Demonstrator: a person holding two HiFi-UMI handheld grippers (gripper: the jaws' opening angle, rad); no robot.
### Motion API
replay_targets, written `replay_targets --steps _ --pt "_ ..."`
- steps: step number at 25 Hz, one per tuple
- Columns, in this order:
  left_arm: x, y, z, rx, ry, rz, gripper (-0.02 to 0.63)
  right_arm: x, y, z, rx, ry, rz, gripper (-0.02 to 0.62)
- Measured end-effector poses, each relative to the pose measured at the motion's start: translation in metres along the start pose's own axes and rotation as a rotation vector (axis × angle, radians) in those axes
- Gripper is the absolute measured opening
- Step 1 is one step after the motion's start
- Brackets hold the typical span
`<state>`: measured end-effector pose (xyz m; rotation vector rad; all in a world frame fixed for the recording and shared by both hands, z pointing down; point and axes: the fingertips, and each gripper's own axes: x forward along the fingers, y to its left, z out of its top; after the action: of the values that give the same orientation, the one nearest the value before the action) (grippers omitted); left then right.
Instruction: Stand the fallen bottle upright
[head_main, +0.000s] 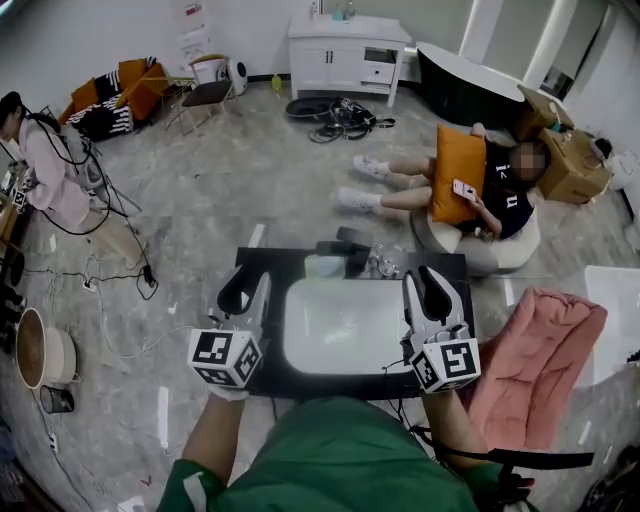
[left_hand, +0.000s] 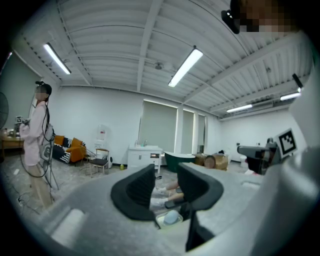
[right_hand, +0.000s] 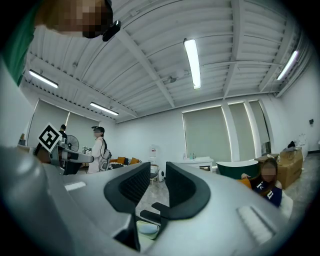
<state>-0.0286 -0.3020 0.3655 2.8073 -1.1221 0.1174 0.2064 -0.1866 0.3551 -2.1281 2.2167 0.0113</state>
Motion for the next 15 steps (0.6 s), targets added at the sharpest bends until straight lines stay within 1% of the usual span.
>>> replay_targets --steps 15 --pt "-0.0076 0.0016 -0.0023 -0.001 0.001 0.013 0.137 -0.0016 0.0049 -0.0008 0.001 -0.001 0.012 0.097"
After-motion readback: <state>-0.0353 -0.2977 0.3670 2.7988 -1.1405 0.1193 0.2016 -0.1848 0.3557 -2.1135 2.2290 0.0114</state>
